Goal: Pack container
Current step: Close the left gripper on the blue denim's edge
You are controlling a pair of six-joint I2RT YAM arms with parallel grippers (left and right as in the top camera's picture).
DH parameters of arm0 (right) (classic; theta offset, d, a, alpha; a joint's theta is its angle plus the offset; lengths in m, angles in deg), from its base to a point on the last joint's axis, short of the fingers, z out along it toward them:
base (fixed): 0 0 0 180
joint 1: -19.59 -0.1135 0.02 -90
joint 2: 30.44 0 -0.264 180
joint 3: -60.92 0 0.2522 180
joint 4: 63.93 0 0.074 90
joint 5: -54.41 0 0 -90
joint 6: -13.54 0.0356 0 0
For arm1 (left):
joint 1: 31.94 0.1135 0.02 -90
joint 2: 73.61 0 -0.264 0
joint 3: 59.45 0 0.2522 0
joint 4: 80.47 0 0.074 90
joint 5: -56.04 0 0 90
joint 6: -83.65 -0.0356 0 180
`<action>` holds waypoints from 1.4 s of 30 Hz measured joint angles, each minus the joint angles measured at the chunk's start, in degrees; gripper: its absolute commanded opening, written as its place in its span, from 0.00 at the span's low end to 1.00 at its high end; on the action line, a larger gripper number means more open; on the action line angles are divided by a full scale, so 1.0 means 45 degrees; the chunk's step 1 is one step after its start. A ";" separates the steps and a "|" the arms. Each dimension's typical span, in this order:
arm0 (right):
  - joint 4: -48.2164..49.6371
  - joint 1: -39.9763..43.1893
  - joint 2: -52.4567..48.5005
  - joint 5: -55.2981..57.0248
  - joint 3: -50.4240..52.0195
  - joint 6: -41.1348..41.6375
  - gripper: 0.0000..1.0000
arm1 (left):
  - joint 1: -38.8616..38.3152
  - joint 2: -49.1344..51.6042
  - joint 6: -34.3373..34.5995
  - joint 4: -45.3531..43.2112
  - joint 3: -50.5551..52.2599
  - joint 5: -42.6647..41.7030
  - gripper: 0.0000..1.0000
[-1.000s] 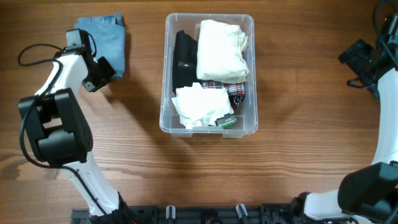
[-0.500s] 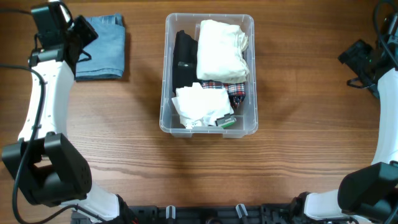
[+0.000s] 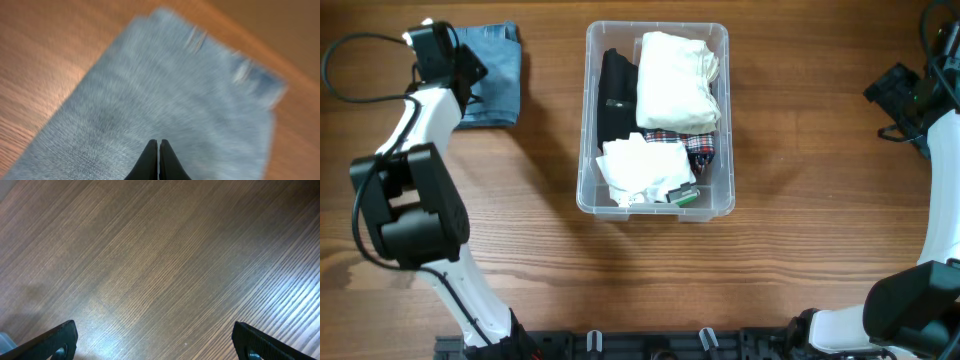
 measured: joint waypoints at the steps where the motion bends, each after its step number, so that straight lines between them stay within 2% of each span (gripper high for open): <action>1: 0.0000 0.0000 0.0000 0.0000 0.0000 -0.0005 1.00 | 0.0000 0.0194 0.0000 0.0000 0.0000 0.0053 0.04; 5: 0.0000 0.0000 0.0000 0.0000 0.0000 -0.0005 1.00 | 0.0000 0.0627 0.0000 0.0170 0.0000 0.0180 0.04; 17: 0.0000 0.0000 0.0000 0.0000 0.0000 -0.0005 1.00 | -0.0005 0.0549 0.0238 0.3123 -0.0413 0.0185 0.04; 25: 0.0000 0.0000 0.0000 0.0000 0.0000 -0.0005 1.00 | 0.0049 0.0238 0.1117 0.1569 0.1059 -0.0345 0.04; 34: 0.0000 0.0000 0.0000 0.0000 0.0000 -0.0005 1.00 | -0.0049 0.0238 0.2705 0.1316 0.1253 -0.1059 0.04; 42: 0.0000 0.0000 0.0000 -0.0005 0.0000 -0.0005 1.00 | -0.2438 0.0253 0.3614 0.0758 0.1404 -0.1428 0.04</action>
